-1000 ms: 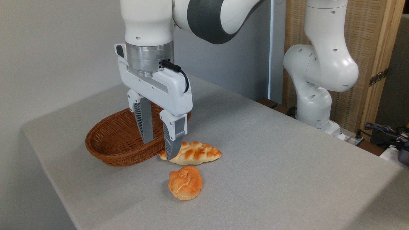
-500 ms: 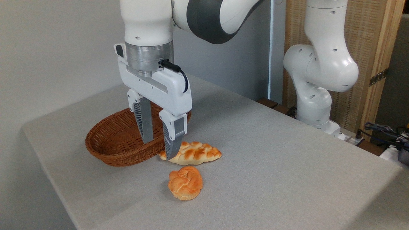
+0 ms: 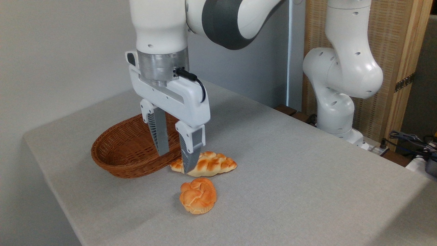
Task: Put bread into the basket
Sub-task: 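Lower the gripper over the round golden bun and close on it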
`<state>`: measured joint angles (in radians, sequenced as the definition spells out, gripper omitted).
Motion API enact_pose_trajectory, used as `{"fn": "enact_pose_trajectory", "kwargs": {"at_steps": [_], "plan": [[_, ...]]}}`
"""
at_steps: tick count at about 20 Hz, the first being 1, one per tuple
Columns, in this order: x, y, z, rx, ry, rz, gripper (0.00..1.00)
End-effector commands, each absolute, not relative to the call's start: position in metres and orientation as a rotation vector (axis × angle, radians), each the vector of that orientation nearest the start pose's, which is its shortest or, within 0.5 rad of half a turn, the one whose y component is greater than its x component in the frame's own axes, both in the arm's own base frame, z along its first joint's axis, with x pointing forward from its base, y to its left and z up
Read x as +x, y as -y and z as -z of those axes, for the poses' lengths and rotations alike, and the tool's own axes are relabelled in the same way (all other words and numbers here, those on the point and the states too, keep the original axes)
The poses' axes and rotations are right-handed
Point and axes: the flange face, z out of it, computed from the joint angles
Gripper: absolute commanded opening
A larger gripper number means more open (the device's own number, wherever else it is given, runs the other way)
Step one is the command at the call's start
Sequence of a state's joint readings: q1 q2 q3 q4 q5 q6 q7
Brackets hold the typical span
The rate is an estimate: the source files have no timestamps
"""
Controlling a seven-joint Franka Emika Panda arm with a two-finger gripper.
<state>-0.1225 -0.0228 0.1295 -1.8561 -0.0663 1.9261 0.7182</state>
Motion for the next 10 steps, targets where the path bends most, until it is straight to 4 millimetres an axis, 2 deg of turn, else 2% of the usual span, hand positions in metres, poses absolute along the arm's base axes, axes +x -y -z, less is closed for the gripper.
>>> {"fn": "enact_pose_trajectory", "kwargs": {"at_steps": [1, 6, 10], "plan": [[0.559, -0.019, -0.517, -2.994, -1.038, 0.102, 1.00], [0.552, -0.038, -0.488, -3.004, -1.064, 0.032, 1.00], [0.559, -0.038, -0.462, -3.001, -1.088, -0.029, 1.00]]}}
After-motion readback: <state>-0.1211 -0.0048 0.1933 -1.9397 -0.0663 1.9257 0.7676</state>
